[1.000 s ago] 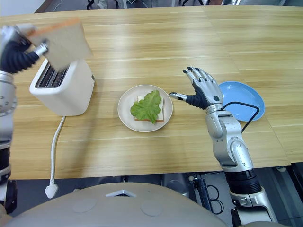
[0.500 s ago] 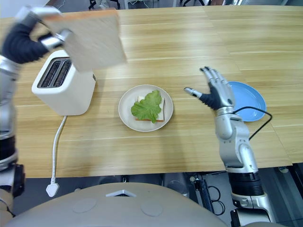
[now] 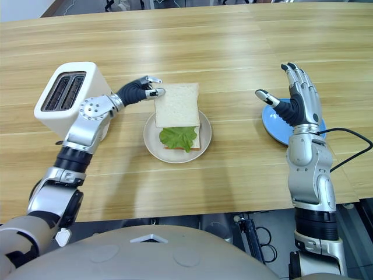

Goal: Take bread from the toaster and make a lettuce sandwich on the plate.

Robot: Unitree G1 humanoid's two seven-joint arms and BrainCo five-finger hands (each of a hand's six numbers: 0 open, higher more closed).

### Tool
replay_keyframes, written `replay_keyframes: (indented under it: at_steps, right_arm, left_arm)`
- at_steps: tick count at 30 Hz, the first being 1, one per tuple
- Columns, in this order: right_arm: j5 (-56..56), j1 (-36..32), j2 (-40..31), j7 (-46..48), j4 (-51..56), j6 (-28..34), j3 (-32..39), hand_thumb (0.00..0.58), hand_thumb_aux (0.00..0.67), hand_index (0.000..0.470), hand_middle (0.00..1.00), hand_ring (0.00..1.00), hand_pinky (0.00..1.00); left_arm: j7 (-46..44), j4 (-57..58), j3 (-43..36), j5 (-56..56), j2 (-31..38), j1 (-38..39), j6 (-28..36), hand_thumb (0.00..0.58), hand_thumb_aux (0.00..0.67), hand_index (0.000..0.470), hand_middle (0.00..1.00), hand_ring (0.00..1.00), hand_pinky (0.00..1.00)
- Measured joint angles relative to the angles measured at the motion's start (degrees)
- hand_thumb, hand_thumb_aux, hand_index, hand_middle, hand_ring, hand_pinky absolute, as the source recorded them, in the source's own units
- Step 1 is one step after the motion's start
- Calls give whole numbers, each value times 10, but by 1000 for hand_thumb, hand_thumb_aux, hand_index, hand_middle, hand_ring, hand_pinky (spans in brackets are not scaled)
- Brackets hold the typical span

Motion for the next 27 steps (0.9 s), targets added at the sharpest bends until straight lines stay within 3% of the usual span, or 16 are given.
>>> replay_keyframes:
  at_steps: [5,11,19,27]
  right_arm:
    - [-4,-2,0,0,-5,6,4,0,0,0,0,0,0]
    - [-15,-14,0,4,-8,8,13,0,0,0,0,0,0]
    - [-34,-19,1,17,-8,8,60,0,0,0,0,0,0]
    - [-43,-18,37,67,-49,8,153,0,0,0,0,0,0]
  left_arm:
    - [-6,132,0,18,-26,-41,-34,580,670,460,1000,1000,1000]
    - [-7,207,-2,40,-42,-55,-77,580,670,460,1000,1000,1000]
    - [-22,279,-13,67,-62,-74,-115,580,670,460,1000,1000,1000]
    - [-1,343,-22,108,-65,-100,-147,580,670,460,1000,1000,1000]
